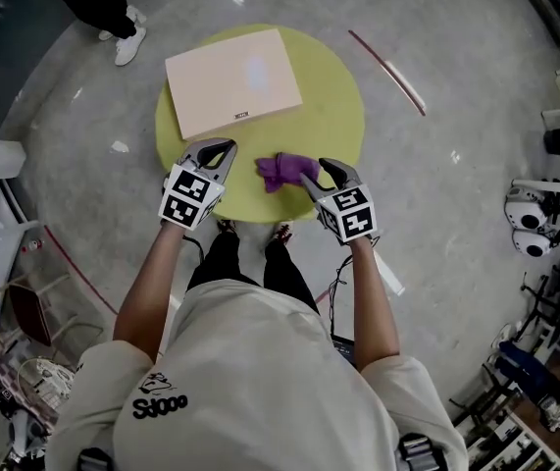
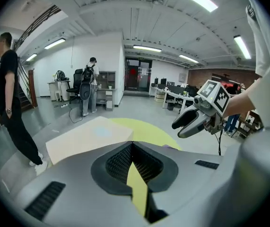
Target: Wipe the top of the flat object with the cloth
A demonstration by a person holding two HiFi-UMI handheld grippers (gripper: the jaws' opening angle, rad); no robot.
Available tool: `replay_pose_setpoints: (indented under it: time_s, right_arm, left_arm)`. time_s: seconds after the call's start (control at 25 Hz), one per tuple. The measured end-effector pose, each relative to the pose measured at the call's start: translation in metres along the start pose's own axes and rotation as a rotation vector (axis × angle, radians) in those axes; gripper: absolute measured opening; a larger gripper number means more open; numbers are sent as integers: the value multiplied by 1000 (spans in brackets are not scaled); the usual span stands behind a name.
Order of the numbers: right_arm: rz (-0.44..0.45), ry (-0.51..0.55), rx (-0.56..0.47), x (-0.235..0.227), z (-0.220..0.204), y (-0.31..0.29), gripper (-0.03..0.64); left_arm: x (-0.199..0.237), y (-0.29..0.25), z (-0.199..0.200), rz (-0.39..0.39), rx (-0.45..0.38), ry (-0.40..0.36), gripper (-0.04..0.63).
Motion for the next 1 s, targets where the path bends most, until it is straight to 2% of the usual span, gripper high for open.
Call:
replay_pose_setpoints:
  time_s: [0.16,0.4,0.52,0.72,1.0]
  right_arm:
    - [47,68,83,0,-19,-15,234]
    - [107,264,231,4,-46,-44,276]
    - [128,291,268,4,-57,-58,296]
    - [102,346,293,1,-69,-73,310]
    - [50,479,322,1,-78,-91,318]
  left_arm:
    - [-3,-6,-16,-14,41,24,5]
    - [-2,-13,-31,-26,76,48,5]
    - [-3,-17,-36,-32,85,60,5]
    - [-4,-18,-45,-39,105,76,5]
    - [-6,-16,-55,-47,121,117,5]
Point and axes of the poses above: the fingertips, and each gripper's own axes: y backward along the fingers, x to its left, z out of its top, the point moved 9 cm from there along y, backward along the fingers, and after that the axes turned 2 degrees about -z, right-handed, at the moved point
